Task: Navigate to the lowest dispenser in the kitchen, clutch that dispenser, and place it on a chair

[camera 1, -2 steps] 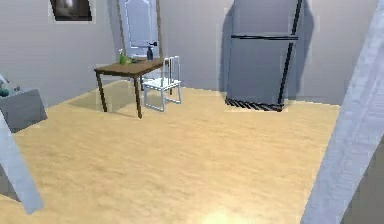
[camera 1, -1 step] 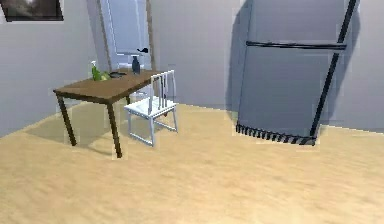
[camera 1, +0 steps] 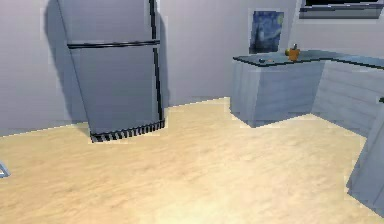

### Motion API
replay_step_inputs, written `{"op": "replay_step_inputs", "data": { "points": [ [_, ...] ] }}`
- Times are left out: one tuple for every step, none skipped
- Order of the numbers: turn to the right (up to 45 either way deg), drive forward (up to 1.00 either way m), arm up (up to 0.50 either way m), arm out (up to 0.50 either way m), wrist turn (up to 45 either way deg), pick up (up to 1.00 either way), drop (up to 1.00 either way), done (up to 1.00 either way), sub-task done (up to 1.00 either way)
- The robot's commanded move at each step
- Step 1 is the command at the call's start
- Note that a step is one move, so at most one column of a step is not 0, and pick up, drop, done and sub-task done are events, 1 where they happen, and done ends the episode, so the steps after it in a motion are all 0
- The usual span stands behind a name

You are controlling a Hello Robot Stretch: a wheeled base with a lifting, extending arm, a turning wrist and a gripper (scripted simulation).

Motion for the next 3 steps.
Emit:
{"op": "replay_step_inputs", "data": {
  "points": [
    [18.0,0.00,0.00,0.00,0.0,0.00,0.00,0.00,0.00],
    [0.0,0.50,0.00,0.00,0.0,0.00,0.00,0.00,0.00],
    [3.0,0.00,0.00,0.00,0.0,0.00,0.00,0.00,0.00]
  ]
}}
